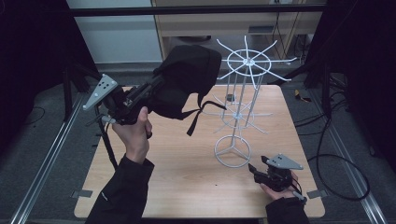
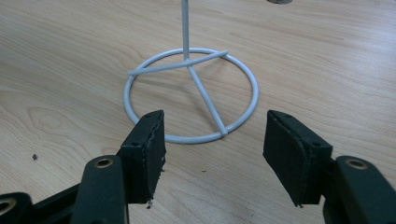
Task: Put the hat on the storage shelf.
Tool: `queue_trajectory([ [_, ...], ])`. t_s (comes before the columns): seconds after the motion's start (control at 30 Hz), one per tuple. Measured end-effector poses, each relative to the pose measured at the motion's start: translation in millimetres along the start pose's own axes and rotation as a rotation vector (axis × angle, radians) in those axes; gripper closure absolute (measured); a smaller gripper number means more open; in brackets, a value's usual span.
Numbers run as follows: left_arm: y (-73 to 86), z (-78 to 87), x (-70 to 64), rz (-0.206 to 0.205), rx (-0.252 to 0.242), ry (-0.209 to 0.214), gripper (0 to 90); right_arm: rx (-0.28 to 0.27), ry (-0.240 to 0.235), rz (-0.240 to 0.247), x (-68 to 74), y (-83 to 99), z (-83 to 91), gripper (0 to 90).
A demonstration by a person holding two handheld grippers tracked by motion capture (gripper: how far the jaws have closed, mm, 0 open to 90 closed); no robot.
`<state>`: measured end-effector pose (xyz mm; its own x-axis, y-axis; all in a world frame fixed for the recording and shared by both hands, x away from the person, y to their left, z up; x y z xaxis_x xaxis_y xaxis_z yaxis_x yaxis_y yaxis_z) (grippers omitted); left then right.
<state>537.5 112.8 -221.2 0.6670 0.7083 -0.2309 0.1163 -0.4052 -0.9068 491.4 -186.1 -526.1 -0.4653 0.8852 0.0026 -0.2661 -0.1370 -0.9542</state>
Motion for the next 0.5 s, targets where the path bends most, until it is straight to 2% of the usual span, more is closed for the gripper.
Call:
queue_trajectory([
  [0.03,4.4,-0.7,-0.8,0.004,0.019,0.008,83.9,0.001,0.0,0.002,0.1,0.2,-0.1,38.9],
  [0.27,18.8,1.1,-0.2,0.01,0.06,0.026,82.7,0.004,0.001,0.003,0.1,0.6,0.0,38.9],
  [0.4,25.7,3.2,-0.9,-0.01,0.084,0.033,80.8,0.007,-0.001,0.003,0.3,1.1,-0.2,38.8],
  [0.5,37.8,7.2,-3.0,-0.038,0.117,0.041,80.1,0.01,0.0,0.004,0.7,1.5,-0.5,38.7],
])
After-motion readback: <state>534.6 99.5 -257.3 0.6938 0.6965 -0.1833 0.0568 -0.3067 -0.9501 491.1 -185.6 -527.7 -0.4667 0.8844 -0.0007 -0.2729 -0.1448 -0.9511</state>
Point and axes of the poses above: each handheld gripper's, and its own axes: z roughly backward along the jaws, y roughly out of its underside, x roughly to its left, the point moved 10 cm from there along -z, roughly forward along the jaws, and after that the axes turned 13 degrees about -x, right-handed, at the moved point
